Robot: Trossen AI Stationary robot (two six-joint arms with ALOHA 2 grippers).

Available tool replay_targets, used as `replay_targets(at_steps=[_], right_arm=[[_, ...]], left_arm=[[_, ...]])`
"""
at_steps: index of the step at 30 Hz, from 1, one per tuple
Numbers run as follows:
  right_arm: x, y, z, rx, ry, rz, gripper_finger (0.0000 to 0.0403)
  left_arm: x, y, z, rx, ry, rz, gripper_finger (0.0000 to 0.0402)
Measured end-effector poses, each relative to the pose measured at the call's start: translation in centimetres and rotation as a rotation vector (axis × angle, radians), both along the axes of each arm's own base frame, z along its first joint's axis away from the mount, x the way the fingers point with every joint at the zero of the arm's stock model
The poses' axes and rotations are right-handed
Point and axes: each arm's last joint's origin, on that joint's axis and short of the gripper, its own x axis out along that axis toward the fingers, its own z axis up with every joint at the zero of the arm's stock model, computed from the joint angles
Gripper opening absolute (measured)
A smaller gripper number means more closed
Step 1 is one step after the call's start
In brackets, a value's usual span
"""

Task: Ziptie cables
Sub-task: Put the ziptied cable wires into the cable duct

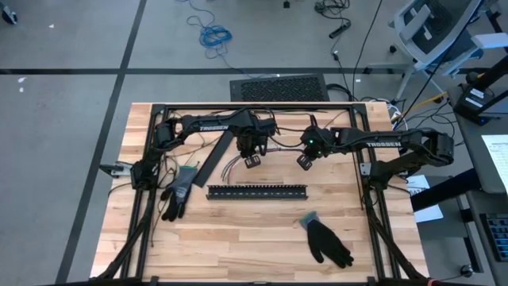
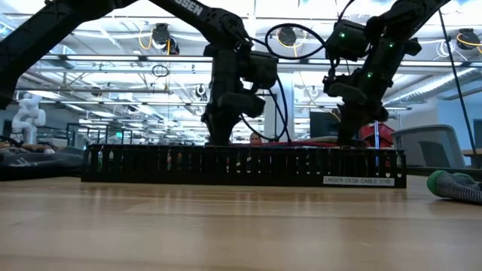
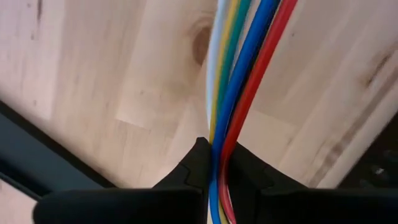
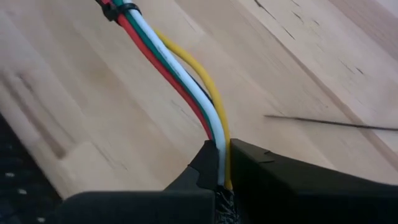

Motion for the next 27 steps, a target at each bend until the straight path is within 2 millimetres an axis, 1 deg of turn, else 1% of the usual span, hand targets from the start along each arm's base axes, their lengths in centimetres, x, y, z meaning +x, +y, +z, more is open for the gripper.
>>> replay_targets(at_steps=[9,13,17,20,23,27], right_arm=[[-0.6,0.1,-0.3,0.009,0.064,-0.018,0.0004],[-0.6,0.1,-0.3,0.012,0.061,-0.011,0.0004],[-0.6,0.1,-0.3,0.015,0.06,-0.009,0.0004],[-0.6,0.1,-0.3,0.013,0.06,-0.01,0.0004],[-0.5,0.1,-0.3,0.011,0.058,-0.007,0.0004],[-0.5,0.0,-0.3,0.006,0.054,-0.009,0.0004]], left_arm=[[0.8,-0.4,-0.2,0.022,-0.069,-0.011,0.0047],[0.5,-0.5,-1.9,0.018,-0.058,-0.002,0.0048],[-0.6,-1.2,-4.3,-0.052,-0.018,0.031,0.0048],[-1.3,-1.6,-5.3,-0.065,0.011,0.041,0.0048],[-1.4,-1.6,-5.6,-0.085,0.008,0.042,0.0048],[-0.9,-1.3,-5.0,-0.117,-0.023,0.039,0.0048]])
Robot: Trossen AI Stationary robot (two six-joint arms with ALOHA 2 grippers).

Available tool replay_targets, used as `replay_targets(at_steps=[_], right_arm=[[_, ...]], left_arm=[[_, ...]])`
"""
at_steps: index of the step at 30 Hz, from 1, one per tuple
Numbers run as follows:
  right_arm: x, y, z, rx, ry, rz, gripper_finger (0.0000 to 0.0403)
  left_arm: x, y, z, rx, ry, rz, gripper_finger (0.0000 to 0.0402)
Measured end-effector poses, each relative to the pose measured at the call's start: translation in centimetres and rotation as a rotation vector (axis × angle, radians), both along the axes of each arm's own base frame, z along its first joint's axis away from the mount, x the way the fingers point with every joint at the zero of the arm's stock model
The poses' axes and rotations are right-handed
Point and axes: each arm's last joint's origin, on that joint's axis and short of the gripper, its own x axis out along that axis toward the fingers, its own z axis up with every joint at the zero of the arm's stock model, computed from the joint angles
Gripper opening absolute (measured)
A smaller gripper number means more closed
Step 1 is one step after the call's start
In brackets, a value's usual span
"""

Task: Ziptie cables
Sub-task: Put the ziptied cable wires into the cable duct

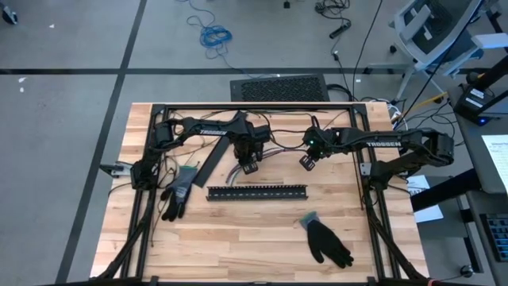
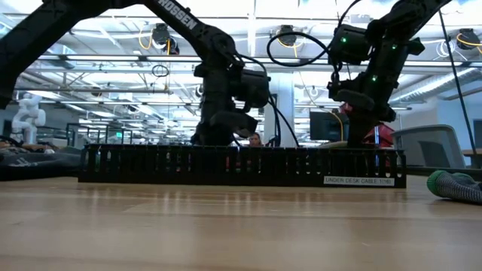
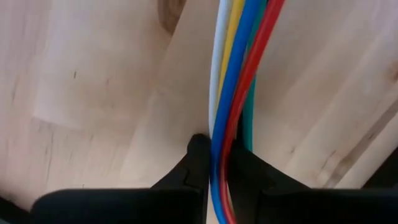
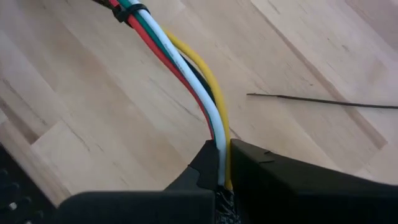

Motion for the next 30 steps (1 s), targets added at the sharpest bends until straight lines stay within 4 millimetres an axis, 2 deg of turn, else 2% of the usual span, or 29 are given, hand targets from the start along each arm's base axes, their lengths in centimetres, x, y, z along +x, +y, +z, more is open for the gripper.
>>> replay_targets(at_steps=[13,18,22,27,30], right_arm=[[0.1,-0.2,0.1,-0.037,-0.007,-0.003,0.0004],[0.1,-0.3,0.1,-0.038,-0.01,-0.003,0.0004],[0.2,-0.3,0.1,-0.04,-0.014,-0.003,0.0004],[0.2,-0.3,0.2,-0.042,-0.02,-0.003,0.0004],[0.4,-0.3,0.2,-0.047,-0.038,-0.003,0.0004]], left_arm=[[0.4,0.6,0.3,-0.027,-0.051,-0.01,0.0049],[0.7,0.7,0.6,0.077,-0.071,-0.154,0.0049],[1.0,0.9,0.6,0.112,-0.087,-0.107,0.0048],[1.5,0.9,0.8,0.036,-0.16,-0.108,0.005],[1.6,0.8,0.9,-0.003,-0.172,-0.112,0.0067]])
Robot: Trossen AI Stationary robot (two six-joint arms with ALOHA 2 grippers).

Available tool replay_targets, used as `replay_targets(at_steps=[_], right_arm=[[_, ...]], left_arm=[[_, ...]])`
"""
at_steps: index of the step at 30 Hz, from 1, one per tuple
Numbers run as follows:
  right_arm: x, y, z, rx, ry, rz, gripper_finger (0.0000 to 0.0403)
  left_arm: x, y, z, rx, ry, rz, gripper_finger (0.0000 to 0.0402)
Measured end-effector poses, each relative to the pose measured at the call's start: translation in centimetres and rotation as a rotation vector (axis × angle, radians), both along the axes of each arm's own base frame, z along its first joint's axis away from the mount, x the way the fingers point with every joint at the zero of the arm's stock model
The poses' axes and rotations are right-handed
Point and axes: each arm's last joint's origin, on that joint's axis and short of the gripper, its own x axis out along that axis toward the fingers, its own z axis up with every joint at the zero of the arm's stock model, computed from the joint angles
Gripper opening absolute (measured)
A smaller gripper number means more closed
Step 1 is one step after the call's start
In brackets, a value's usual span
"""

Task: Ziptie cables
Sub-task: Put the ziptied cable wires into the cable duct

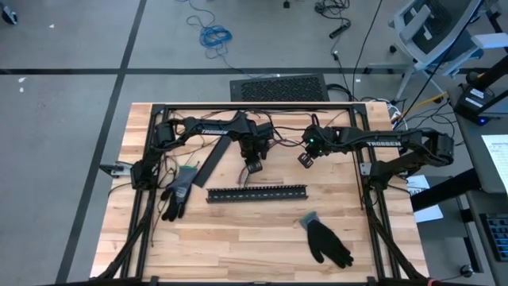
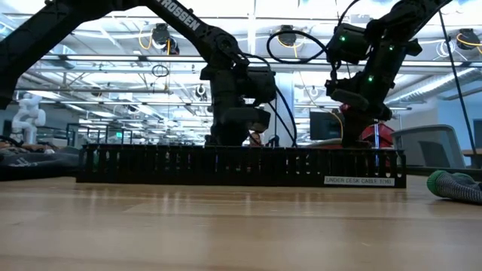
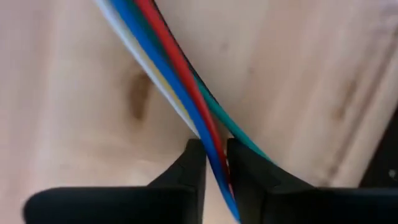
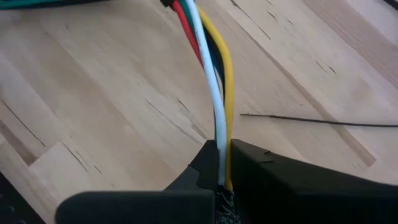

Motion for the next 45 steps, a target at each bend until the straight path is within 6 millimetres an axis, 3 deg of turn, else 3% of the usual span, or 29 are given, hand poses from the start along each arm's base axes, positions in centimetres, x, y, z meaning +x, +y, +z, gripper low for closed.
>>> replay_targets(at_steps=[8,15,18,21,26,30,34,40,45], right_arm=[[0.1,0.0,0.0,0.0,-0.004,0.009,0.0004],[0.1,-0.2,0.1,-0.034,-0.001,0.008,0.0004],[0.1,-0.3,0.1,-0.037,-0.001,0.008,0.0004],[0.0,-0.5,0.1,-0.037,0.0,0.002,0.0004],[-0.1,-0.6,0.1,-0.036,0.0,-0.003,0.0004],[-0.1,-0.6,0.1,-0.035,0.0,-0.003,0.0004],[-0.1,-0.7,0.1,-0.035,0.0,-0.003,0.0004],[-0.1,-0.6,0.1,-0.032,0.0,-0.001,0.0004],[-0.1,-0.6,0.1,-0.033,0.003,0.009,0.0004]], left_arm=[[-0.5,0.8,0.4,-0.106,-0.001,0.015,0.0173],[0.6,2.7,3.0,-0.039,-0.091,0.088,0.0239],[0.6,3.7,3.7,-0.03,-0.104,0.145,0.0241],[0.1,3.9,3.2,-0.016,-0.063,0.181,0.0242],[0.5,2.3,0.9,-0.007,-0.027,0.222,0.0242],[1.7,1.9,0.6,-0.017,-0.094,0.296,0.0242],[2.1,1.0,-0.3,0.088,-0.065,0.295,0.0242],[2.4,0.6,-1.0,0.189,-0.039,0.309,0.0242],[1.8,1.1,-1.9,0.107,0.004,0.378,0.0242]])
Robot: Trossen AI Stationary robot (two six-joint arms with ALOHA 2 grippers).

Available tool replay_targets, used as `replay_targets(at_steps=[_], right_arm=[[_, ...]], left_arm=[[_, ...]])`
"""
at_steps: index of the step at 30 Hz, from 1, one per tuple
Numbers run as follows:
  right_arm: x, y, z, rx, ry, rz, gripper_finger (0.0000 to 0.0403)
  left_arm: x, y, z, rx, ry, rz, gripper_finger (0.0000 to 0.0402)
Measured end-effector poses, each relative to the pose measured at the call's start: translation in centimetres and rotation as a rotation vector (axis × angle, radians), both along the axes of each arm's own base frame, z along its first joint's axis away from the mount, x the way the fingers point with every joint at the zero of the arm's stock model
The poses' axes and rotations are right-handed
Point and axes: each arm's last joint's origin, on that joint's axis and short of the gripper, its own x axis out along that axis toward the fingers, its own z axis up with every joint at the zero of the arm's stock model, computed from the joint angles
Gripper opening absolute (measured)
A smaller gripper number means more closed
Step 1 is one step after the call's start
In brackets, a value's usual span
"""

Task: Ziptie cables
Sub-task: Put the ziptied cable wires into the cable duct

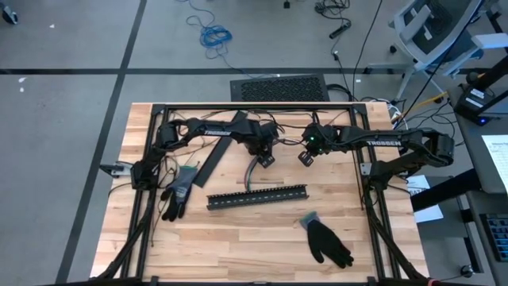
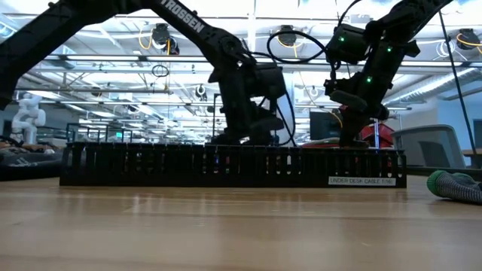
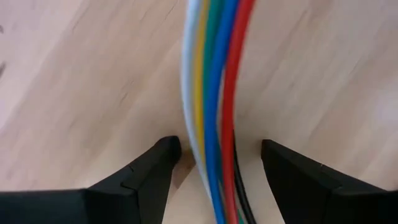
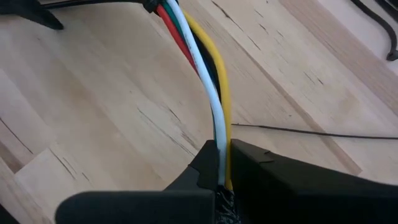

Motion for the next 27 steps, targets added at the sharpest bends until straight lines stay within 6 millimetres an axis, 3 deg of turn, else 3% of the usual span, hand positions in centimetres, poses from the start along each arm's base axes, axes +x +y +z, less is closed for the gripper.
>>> replay_targets(at_steps=[7,17,27], right_arm=[[0.0,0.0,0.0,-0.004,0.002,0.006,0.0004],[0.2,-0.1,0.1,-0.018,-0.017,0.001,0.0004],[-0.4,-2.2,0.4,-0.045,-0.075,-0.17,0.0004]], left_arm=[[-1.0,-0.3,-1.5,-0.064,0.047,0.021,0.0238],[-1.1,-1.2,-1.6,-0.029,0.085,-0.016,0.0183],[-1.3,-2.2,-1.6,0.058,0.163,-0.015,0.018]])
